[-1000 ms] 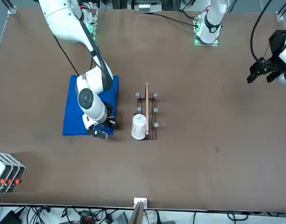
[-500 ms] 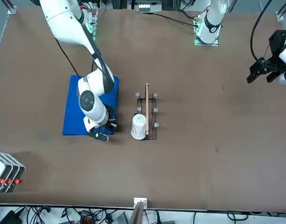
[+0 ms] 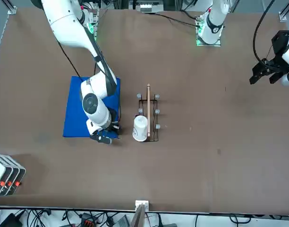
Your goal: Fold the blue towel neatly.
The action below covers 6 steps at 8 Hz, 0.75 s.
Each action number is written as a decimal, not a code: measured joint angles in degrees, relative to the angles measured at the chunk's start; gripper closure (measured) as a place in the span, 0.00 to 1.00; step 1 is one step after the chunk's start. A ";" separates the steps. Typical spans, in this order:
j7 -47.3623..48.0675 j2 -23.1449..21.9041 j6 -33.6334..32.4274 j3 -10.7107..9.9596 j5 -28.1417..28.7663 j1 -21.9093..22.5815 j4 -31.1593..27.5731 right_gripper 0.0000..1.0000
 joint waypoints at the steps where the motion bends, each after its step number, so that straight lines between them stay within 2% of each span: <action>1: 0.00 -0.26 -1.47 -0.11 -1.09 -0.01 0.85 0.14; 2: -0.43 -1.11 -4.69 -0.45 -2.26 -0.06 1.92 0.00; 4: -3.62 -5.48 -12.64 -1.11 -3.40 -0.92 3.79 0.00; 6: -10.95 -11.35 -19.52 -1.49 -3.53 -4.07 4.12 0.00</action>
